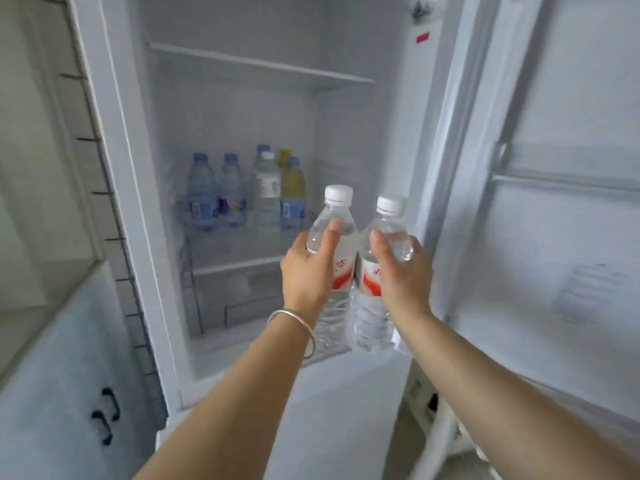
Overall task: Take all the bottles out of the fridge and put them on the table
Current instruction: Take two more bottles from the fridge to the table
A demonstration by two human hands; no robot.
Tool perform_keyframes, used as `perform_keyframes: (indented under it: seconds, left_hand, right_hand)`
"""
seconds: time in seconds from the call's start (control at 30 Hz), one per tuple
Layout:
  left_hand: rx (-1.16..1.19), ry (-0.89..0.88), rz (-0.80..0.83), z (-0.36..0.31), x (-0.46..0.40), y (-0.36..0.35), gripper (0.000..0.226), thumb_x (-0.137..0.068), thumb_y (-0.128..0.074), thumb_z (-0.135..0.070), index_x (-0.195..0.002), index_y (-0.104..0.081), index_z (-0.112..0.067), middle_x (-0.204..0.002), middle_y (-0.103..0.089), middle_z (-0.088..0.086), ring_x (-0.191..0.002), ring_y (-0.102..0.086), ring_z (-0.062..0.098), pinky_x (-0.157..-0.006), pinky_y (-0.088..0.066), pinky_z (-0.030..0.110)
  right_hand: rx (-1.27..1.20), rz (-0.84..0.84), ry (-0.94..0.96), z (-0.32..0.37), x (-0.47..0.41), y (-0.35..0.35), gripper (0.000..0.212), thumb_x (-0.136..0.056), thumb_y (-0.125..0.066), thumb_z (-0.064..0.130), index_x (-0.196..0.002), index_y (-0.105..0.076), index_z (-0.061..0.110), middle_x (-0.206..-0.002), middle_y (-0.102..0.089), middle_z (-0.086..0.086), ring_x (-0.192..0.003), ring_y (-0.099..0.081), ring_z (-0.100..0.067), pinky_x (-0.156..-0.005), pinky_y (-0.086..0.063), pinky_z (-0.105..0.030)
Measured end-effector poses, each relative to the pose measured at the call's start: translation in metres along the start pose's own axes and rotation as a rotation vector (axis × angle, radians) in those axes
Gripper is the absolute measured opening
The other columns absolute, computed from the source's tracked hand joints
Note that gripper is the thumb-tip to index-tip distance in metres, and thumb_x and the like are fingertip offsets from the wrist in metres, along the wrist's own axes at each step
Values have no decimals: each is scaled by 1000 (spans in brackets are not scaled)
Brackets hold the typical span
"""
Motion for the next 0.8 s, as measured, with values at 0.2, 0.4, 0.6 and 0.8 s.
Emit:
perform_keyframes:
  seconds: [0.2, 0.4, 0.6, 0.8]
  left_hand:
    - [17, 101, 251, -14, 106, -68, 45, -78, -49, -68, -91, -60, -27, -100, -61, -3, -96, -56, 18, -84, -39, 30]
    - [43, 140, 498, -32, 208, -145, 64, -78, -47, -70, -119, -58, -22, -124, -61, 0, -113, -55, 20, -94, -40, 30]
    - [17, 172, 641, -52, 318, -231, 83, -57, -35, -85, -104, -64, -23, -105, -68, 3, -99, -61, 21, -89, -45, 37]
    - [67, 280, 701, -58, 414, -318, 72, -71, -47, -75, -111, -64, -17, -109, -67, 4, -99, -62, 20, -86, -46, 32]
  right_hand:
    - [100, -212, -132, -3, 59, 130, 38, -77, -61, 55, -94, -62, 20, -86, -65, 11, -85, -63, -9, -75, -47, -27]
    - [172, -449, -251, -2, 110, 255, 39, -78, -59, 57, -99, -55, 26, -101, -58, 7, -97, -54, -14, -78, -36, -28]
    - [274, -600, -260, -6, 149, 393, 58, -62, -60, 69, -96, -65, 21, -89, -66, 1, -94, -62, -22, -86, -48, -35]
    - [329, -592, -331, -22, 172, 525, 47, -79, -64, 53, -105, -64, 15, -89, -58, 2, -99, -56, -20, -82, -37, -28]
Point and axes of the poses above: each hand's wrist, its own x-axis away from the middle knuckle, its own y-axis out of the back of the hand, z = x × y, the point moved 1 cm from there along -x, towards the middle knuckle
